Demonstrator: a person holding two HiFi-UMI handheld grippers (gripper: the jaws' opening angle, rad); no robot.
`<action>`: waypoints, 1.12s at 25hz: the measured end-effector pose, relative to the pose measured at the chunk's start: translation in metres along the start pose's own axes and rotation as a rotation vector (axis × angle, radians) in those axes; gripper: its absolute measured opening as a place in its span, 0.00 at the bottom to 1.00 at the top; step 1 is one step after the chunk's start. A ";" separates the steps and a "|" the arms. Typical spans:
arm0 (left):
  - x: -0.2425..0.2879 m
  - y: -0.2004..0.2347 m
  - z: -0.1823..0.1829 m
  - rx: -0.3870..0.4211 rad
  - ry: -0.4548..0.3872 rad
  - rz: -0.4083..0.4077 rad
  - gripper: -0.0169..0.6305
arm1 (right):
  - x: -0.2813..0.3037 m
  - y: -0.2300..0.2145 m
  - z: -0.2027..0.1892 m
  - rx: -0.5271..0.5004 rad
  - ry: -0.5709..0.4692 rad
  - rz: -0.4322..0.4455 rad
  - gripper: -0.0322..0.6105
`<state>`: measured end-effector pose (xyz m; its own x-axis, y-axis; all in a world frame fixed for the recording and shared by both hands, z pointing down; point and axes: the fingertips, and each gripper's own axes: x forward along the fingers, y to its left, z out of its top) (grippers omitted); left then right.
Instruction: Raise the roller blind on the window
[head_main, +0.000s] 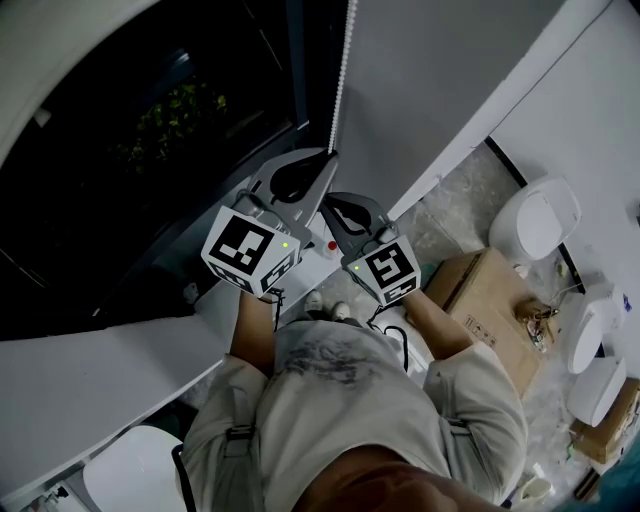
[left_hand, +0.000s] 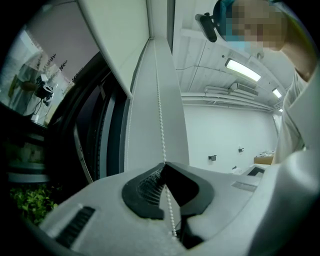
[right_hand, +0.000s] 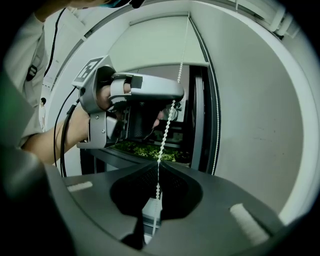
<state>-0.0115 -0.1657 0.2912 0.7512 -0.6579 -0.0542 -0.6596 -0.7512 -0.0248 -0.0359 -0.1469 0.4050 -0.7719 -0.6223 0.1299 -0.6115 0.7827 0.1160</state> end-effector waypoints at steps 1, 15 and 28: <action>0.000 0.000 -0.003 -0.004 0.006 -0.001 0.05 | 0.000 0.001 -0.003 0.003 0.005 0.001 0.07; -0.001 -0.004 -0.042 -0.074 0.051 -0.010 0.05 | 0.001 0.004 -0.041 0.034 0.071 0.000 0.07; -0.001 -0.007 -0.076 -0.129 0.100 -0.006 0.05 | 0.003 0.006 -0.075 0.055 0.135 0.018 0.07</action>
<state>-0.0061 -0.1643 0.3675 0.7580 -0.6507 0.0454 -0.6514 -0.7515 0.1043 -0.0293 -0.1448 0.4804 -0.7545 -0.6011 0.2635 -0.6094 0.7907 0.0586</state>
